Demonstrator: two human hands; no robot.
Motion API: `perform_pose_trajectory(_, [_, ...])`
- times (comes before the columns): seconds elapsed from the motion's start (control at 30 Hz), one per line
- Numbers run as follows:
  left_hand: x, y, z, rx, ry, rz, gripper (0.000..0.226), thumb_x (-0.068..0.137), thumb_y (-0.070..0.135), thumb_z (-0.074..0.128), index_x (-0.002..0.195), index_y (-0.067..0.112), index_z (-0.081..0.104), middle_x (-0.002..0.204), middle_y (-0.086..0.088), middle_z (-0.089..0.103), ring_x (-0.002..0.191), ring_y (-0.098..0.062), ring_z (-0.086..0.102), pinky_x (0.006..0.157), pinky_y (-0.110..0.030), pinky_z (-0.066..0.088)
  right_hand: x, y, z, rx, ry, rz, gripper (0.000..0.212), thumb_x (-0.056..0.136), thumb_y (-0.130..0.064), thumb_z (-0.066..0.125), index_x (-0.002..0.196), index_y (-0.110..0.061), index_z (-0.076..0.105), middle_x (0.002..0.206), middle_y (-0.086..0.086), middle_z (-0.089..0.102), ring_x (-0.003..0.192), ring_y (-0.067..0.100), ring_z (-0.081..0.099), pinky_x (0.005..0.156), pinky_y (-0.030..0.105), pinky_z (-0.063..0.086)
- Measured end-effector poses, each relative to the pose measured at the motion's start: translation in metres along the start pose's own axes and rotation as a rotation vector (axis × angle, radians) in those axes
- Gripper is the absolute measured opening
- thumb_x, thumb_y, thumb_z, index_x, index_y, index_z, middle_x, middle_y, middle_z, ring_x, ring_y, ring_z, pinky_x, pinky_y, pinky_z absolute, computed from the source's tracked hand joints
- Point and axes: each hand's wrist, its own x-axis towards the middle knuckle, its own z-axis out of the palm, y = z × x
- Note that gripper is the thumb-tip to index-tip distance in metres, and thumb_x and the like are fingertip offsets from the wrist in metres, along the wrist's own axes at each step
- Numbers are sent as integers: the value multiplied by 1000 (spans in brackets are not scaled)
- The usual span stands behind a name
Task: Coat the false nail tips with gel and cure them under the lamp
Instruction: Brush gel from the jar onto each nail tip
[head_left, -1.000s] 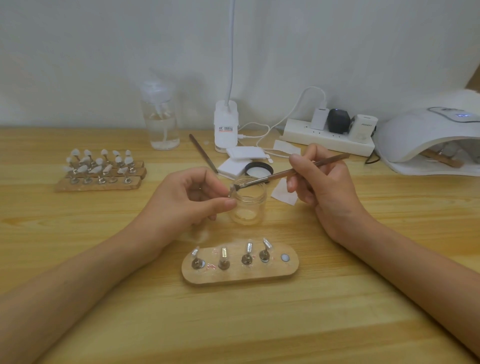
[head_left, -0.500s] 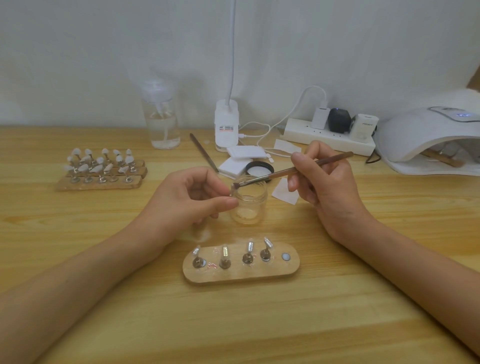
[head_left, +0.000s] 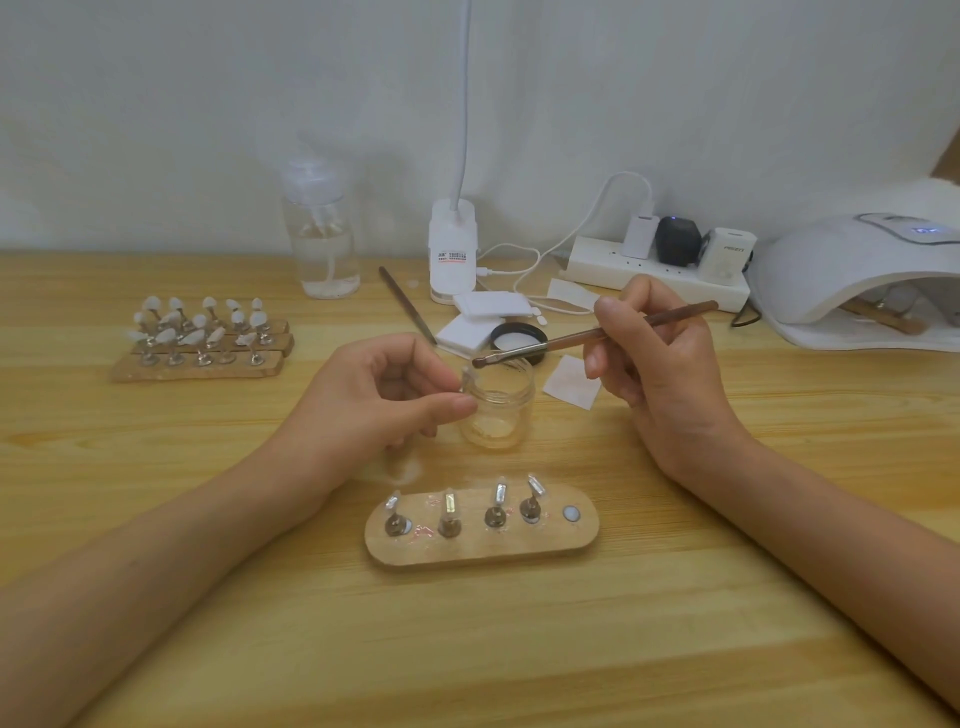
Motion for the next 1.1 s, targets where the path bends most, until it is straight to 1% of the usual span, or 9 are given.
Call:
perform_pose_trajectory(0.07, [0,0,0,-1,0,2,23,53,38,82,67,26,69,65,6,67,55,-5,59,44,-13,41,-1,0,2,-9,-31,-10,23,89,-24,63,72,-18,49,55,2,62,43,13,39,39,15,30])
perform_pose_trajectory(0.2, [0,1,1,-4,-2,7,24,52,40,81,66,26,69,63,6,66,55,-7,59,44,-13,40,-2,0,2,-42,-8,-15,25,95,-12,60,73,-15,48,53,3,62,38,7,37,39,14,30])
perform_pose_trajectory(0.47, [0,-1,0,-8,7,12,26,54,37,82,70,22,68,64,6,67,55,-7,59,44,-14,41,-1,0,1,-89,58,14,28,96,-6,59,72,-13,46,49,2,58,44,18,38,39,15,29])
perform_pose_trajectory(0.53, [0,-2,0,-10,3,15,26,56,35,82,72,20,68,66,6,67,56,-7,59,44,-14,41,0,0,0,-86,77,15,30,96,-5,58,70,-14,47,48,1,57,45,17,40,39,15,29])
perform_pose_trajectory(0.67, [0,-4,-1,-18,9,26,26,60,31,81,76,16,66,66,7,66,55,-7,59,44,-14,41,0,-2,0,-26,35,10,27,94,-15,61,71,-17,46,51,-1,59,48,19,40,40,16,30])
perform_pose_trajectory(0.73, [0,-4,-1,-17,8,31,25,61,30,81,76,16,66,65,8,65,55,-7,58,45,-14,41,-1,-2,2,-6,-24,5,24,89,-22,63,72,-17,47,54,1,62,43,13,39,40,15,30])
perform_pose_trajectory(0.83, [0,-5,-1,-19,15,32,23,61,30,81,75,18,67,66,7,66,55,-8,58,45,-15,41,-1,0,2,-27,-27,11,24,92,-17,62,73,-15,48,55,3,62,39,8,38,39,14,30])
perform_pose_trajectory(0.97, [1,-5,-1,-26,22,40,19,60,32,80,71,23,68,70,5,67,56,-8,58,45,-15,42,0,1,0,-65,59,46,29,96,-9,58,70,-16,47,50,0,58,47,17,38,40,15,29])
perform_pose_trajectory(1.1, [1,-6,-2,-11,22,66,16,66,28,79,73,21,67,72,9,67,57,-8,58,45,-16,41,1,0,0,8,-2,20,26,92,-21,61,71,-17,46,54,0,61,46,16,39,40,16,30])
